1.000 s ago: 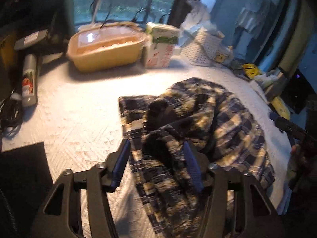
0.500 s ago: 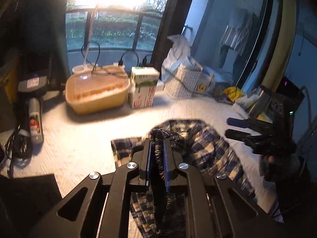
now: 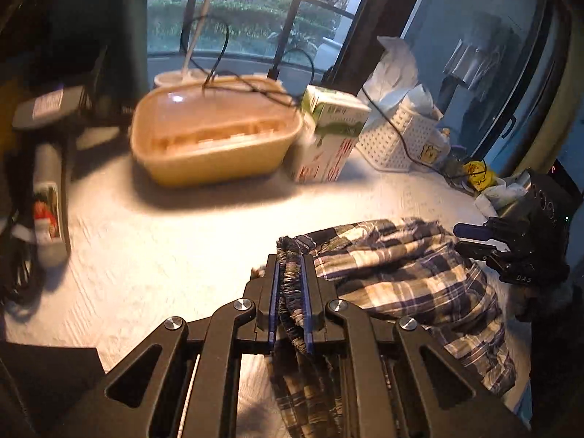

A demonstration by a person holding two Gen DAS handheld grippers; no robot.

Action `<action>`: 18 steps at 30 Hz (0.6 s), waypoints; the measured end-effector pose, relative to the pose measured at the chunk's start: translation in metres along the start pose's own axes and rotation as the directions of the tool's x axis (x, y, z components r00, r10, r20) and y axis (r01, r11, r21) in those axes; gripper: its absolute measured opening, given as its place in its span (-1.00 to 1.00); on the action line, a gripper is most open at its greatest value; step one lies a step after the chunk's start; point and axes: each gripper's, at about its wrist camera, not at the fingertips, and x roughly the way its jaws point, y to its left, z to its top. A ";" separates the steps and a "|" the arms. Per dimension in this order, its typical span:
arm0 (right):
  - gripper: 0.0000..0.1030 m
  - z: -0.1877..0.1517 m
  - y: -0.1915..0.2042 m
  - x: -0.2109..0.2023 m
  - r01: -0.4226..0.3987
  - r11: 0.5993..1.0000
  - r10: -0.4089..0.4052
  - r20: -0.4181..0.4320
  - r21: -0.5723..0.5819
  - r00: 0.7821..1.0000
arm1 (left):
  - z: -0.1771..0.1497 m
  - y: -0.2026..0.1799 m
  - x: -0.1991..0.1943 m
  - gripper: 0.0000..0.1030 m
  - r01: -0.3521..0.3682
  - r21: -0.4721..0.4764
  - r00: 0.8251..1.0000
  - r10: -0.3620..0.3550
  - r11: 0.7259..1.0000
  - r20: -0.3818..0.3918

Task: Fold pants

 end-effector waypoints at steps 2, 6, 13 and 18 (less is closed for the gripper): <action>-0.32 -0.002 0.001 0.002 -0.018 1.000 0.018 -0.007 -0.008 1.000 | -0.003 -0.001 0.001 -0.76 -0.008 0.012 1.000 0.008 1.000 -0.012; -0.32 -0.009 -0.003 0.017 -0.025 1.000 0.026 -0.020 0.015 0.999 | -0.006 -0.008 0.001 -0.75 -0.025 0.024 0.999 0.025 0.999 -0.025; -0.81 -0.006 -0.013 0.017 -0.052 0.995 0.052 0.004 0.087 0.999 | -0.009 -0.014 0.004 -0.75 -0.050 0.073 0.998 0.052 0.996 -0.028; -0.83 0.008 -0.021 0.025 -0.032 0.993 0.030 0.016 0.111 0.999 | -0.009 -0.017 0.009 -0.72 -0.103 0.107 0.994 0.107 0.989 -0.029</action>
